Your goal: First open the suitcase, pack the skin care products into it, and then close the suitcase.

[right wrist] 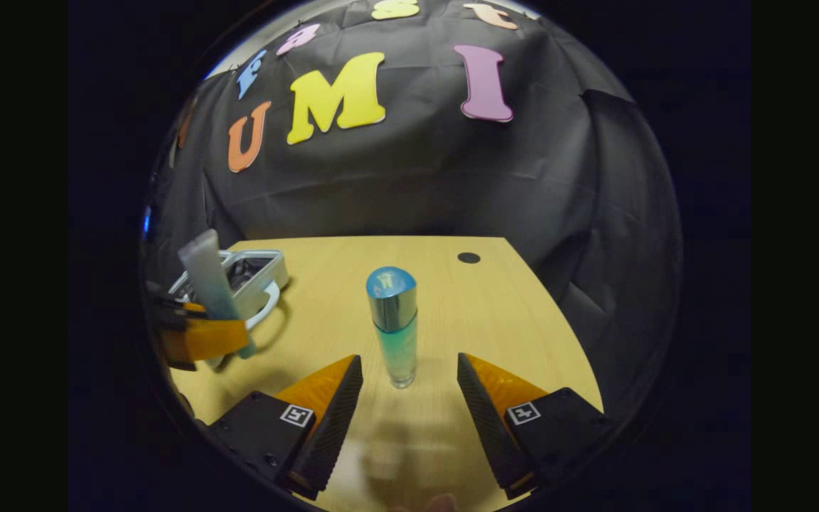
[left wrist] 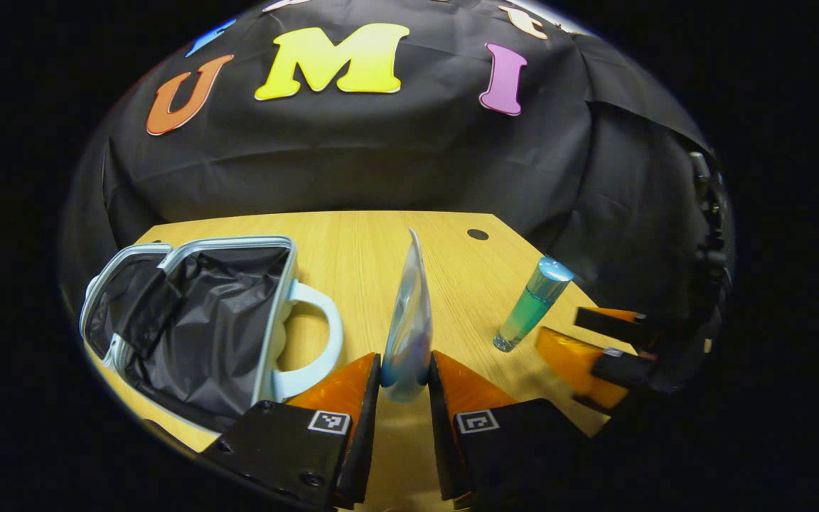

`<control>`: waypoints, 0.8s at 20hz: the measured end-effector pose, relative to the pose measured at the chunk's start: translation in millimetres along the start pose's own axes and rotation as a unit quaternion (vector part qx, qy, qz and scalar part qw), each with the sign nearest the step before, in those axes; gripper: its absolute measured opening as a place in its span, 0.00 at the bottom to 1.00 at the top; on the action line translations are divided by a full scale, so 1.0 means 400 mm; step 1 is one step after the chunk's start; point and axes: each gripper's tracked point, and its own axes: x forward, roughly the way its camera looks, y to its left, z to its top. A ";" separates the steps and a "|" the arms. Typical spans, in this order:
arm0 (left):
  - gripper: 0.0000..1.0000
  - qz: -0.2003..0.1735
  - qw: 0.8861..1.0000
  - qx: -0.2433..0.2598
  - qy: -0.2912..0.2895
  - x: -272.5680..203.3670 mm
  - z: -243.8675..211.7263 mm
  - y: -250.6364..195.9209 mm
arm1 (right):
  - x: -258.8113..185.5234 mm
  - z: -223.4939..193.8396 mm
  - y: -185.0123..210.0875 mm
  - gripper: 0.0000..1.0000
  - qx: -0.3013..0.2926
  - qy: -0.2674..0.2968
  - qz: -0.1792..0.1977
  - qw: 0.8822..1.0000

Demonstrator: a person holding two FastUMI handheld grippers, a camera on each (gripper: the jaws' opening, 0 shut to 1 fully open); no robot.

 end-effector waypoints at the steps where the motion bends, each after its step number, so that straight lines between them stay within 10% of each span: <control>1: 0.40 0.005 1.000 -0.010 -0.003 -0.021 0.004 0.012 | 0.024 0.008 0.012 0.80 0.000 0.001 0.001 1.000; 9: 0.40 0.059 0.996 -0.057 -0.020 -0.128 0.041 0.143 | 0.149 -0.005 0.031 0.69 0.017 0.037 -0.016 0.999; 16: 0.40 0.082 0.994 -0.069 -0.018 -0.167 0.051 0.279 | 0.145 -0.028 0.045 0.34 0.025 0.071 -0.018 0.997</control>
